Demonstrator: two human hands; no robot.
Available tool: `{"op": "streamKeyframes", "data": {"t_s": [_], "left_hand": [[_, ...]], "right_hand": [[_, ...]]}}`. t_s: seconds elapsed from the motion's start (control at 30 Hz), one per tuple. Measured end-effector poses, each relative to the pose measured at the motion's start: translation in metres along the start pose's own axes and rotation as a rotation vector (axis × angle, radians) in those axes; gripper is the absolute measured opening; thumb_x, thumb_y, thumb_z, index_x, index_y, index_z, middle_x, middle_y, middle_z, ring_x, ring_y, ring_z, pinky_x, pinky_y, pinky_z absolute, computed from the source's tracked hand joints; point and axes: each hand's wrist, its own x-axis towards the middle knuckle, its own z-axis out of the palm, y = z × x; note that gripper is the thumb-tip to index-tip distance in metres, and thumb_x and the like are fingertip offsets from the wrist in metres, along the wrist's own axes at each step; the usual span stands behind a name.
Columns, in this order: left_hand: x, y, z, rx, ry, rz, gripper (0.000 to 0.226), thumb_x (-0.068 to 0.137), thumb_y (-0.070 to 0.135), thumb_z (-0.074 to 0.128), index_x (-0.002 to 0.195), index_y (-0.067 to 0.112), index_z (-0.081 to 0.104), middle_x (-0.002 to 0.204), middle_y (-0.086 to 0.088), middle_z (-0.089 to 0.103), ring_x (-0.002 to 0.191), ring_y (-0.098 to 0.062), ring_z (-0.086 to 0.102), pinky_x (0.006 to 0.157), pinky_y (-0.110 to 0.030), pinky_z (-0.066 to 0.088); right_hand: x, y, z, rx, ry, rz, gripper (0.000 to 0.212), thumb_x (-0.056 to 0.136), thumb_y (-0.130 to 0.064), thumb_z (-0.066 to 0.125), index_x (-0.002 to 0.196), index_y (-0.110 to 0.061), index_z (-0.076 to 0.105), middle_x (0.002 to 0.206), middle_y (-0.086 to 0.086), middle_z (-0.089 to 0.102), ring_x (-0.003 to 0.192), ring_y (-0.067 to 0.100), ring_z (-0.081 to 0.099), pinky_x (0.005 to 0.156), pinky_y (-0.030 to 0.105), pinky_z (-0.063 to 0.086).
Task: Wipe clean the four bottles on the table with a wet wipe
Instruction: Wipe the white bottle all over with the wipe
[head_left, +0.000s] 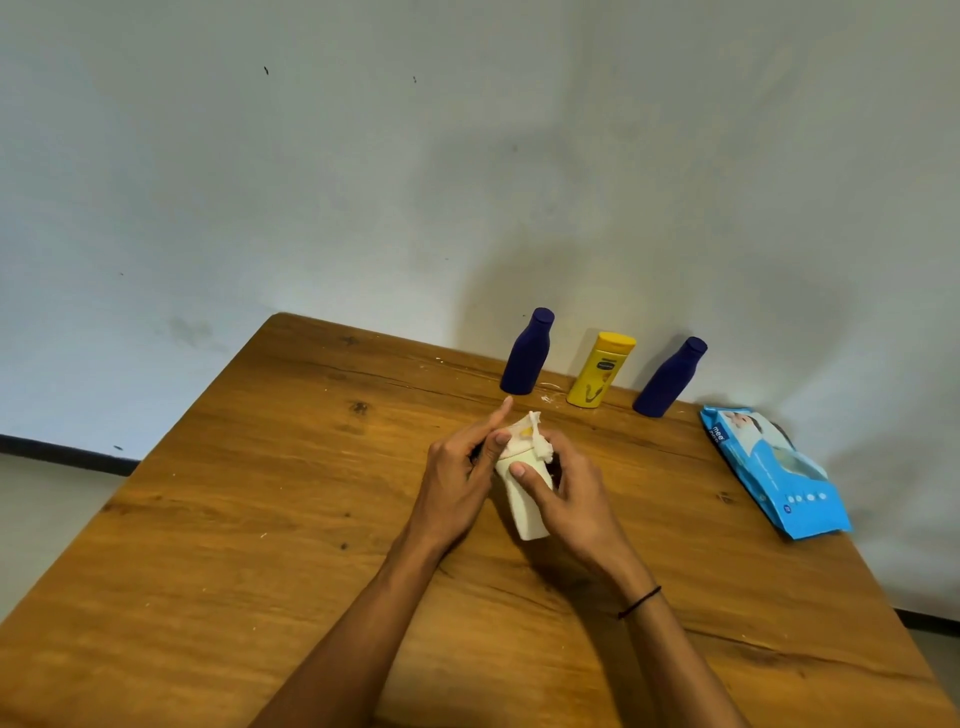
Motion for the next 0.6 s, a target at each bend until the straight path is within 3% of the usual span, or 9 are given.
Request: {"op": "streamKeyframes", "data": {"t_s": [0.1,0.23,0.33,0.4,0.47,0.6], "left_hand": [[-0.001,0.004,0.003,-0.045,0.036,-0.096,0.055,0.101,0.044,0.058,0.153,0.030,0.050,0.093,0.007,0.073,0.076,-0.004,0.072,0.062,-0.025,0.061],[-0.005,0.006,0.007,-0.066,-0.018,-0.094,0.052,0.100,0.041,0.062,0.149,0.027,0.052,0.103,0.004,0.076,0.086,-0.008,0.077,0.070,-0.040,0.067],[-0.003,0.006,0.007,-0.040,-0.107,-0.071,0.058,0.102,0.041,0.060,0.156,0.028,0.043,0.127,0.005,0.070,0.108,-0.001,0.069,0.086,-0.030,0.063],[-0.002,0.005,0.007,0.000,-0.174,-0.042,0.065,0.105,0.042,0.059,0.162,0.025,0.034,0.134,0.006,0.065,0.113,-0.003,0.065,0.088,-0.027,0.061],[-0.001,0.004,0.006,0.012,-0.195,-0.044,0.066,0.106,0.044,0.058,0.164,0.029,0.031,0.137,0.007,0.061,0.112,-0.009,0.065,0.086,-0.034,0.061],[0.000,0.005,0.002,-0.051,-0.230,-0.085,0.057,0.108,0.043,0.056,0.161,0.034,0.038,0.147,0.011,0.057,0.127,-0.009,0.060,0.102,-0.039,0.057]], "right_hand": [[0.000,0.000,0.011,-0.034,0.230,0.013,0.033,0.100,-0.034,0.067,0.132,-0.032,0.057,0.116,-0.015,0.069,0.103,-0.001,0.068,0.082,0.021,0.059],[0.003,-0.003,0.021,-0.082,0.385,0.004,0.037,0.104,-0.034,0.061,0.138,-0.023,0.055,0.119,-0.008,0.067,0.104,0.007,0.067,0.082,0.029,0.062],[0.003,-0.003,0.027,-0.087,0.393,-0.034,0.027,0.109,-0.030,0.051,0.134,-0.025,0.059,0.116,-0.008,0.068,0.103,0.005,0.067,0.083,0.030,0.061],[0.003,-0.002,0.030,-0.077,0.373,-0.029,0.022,0.111,-0.030,0.046,0.124,-0.026,0.063,0.108,-0.007,0.068,0.097,0.006,0.067,0.080,0.037,0.062],[0.005,0.000,0.031,-0.073,0.350,-0.010,0.024,0.112,-0.031,0.043,0.118,-0.025,0.065,0.106,-0.005,0.068,0.098,0.011,0.065,0.082,0.044,0.060],[0.009,-0.002,0.028,-0.008,0.308,0.059,0.039,0.110,-0.042,0.039,0.132,-0.020,0.063,0.125,-0.005,0.062,0.119,0.017,0.059,0.100,0.047,0.054]]}}
